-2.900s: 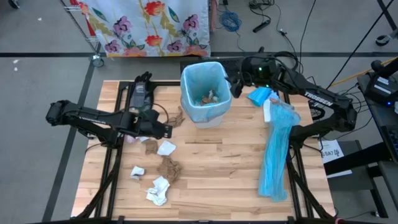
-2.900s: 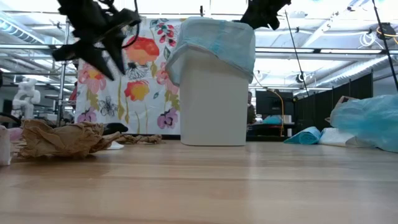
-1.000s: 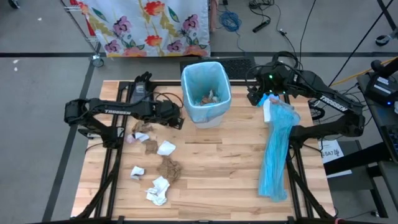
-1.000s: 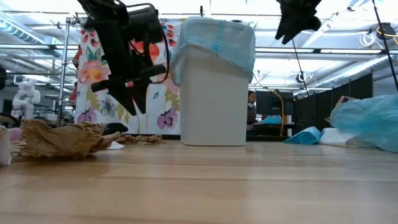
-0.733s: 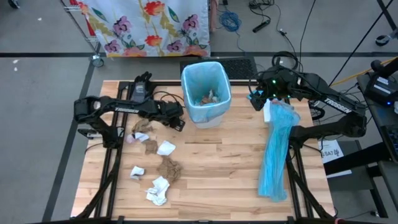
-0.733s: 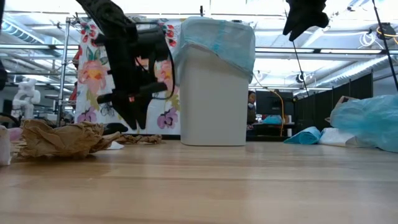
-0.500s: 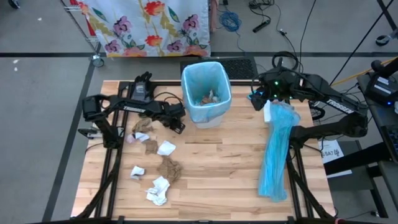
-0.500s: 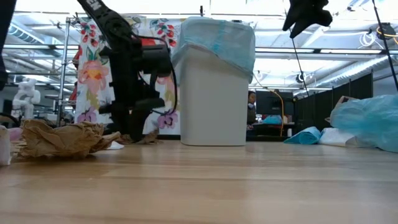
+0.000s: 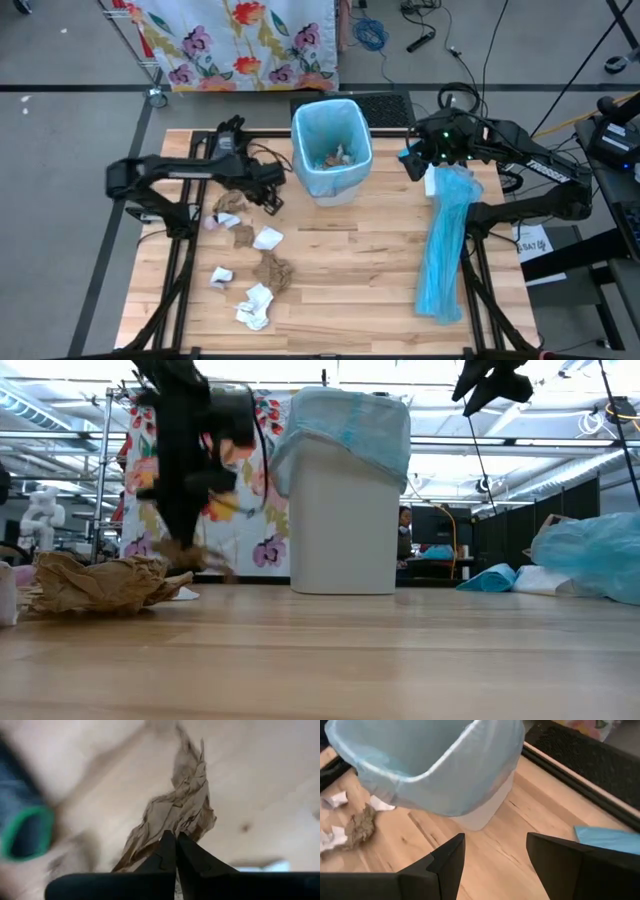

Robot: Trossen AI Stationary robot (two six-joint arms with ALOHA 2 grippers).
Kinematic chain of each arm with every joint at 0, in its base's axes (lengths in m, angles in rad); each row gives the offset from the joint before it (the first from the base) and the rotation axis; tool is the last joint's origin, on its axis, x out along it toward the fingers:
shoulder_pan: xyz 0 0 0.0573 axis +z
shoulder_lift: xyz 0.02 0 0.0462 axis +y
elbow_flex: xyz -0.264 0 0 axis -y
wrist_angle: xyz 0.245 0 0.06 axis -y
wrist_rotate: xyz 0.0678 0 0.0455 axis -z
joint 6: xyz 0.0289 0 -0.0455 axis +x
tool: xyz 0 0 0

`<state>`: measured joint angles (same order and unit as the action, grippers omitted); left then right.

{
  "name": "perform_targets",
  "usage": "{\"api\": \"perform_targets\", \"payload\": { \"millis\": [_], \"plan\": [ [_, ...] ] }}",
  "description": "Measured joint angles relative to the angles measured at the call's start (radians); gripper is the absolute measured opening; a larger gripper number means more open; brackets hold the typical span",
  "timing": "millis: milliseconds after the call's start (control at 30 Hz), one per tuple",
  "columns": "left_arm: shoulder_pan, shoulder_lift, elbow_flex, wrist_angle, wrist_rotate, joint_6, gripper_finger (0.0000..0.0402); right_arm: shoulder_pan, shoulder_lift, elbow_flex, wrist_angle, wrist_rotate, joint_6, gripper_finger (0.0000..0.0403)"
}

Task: Place trash/remove bag and relplace
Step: Put the brown napkin into the trash bin

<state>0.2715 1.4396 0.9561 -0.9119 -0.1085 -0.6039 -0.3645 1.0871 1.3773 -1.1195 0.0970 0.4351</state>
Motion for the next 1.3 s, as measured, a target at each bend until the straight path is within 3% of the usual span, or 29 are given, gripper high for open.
{"api": "perform_targets", "payload": {
  "millis": [267, 367, 500, 633, 867, 1067, 1300],
  "plan": [
    [-0.012, -0.242, 0.180, -0.112, -0.008, -0.019, 0.0002, 0.000, 0.001, 0.000, 0.032, -0.073, -0.142, 0.0203],
    [-0.011, -0.284, 0.307, -0.127, -0.018, -0.019, 0.0001, 0.000, 0.001, 0.000, 0.044, -0.074, -0.161, 0.0203],
    [-0.012, -0.286, 0.497, -0.125, -0.104, 0.013, 0.0001, 0.000, 0.002, 0.000, 0.069, -0.074, -0.167, 0.0203],
    [-0.007, -0.232, 0.666, -0.107, -0.168, 0.099, 0.0001, 0.000, 0.008, 0.000, 0.077, -0.074, -0.169, 0.0203],
    [0.012, -0.049, 0.865, -0.033, -0.160, 0.266, 0.0000, 0.000, 0.037, 0.000, 0.082, -0.074, -0.196, 0.0203],
    [0.011, 0.090, 0.914, 0.133, -0.153, 0.322, 0.0019, 0.000, 0.073, 0.000, 0.084, -0.074, -0.197, 0.0203],
    [0.026, 0.161, 0.914, 0.146, -0.137, 0.304, 0.0063, 0.000, 0.087, 0.000, 0.084, -0.074, -0.198, 0.0203]
  ]
}}
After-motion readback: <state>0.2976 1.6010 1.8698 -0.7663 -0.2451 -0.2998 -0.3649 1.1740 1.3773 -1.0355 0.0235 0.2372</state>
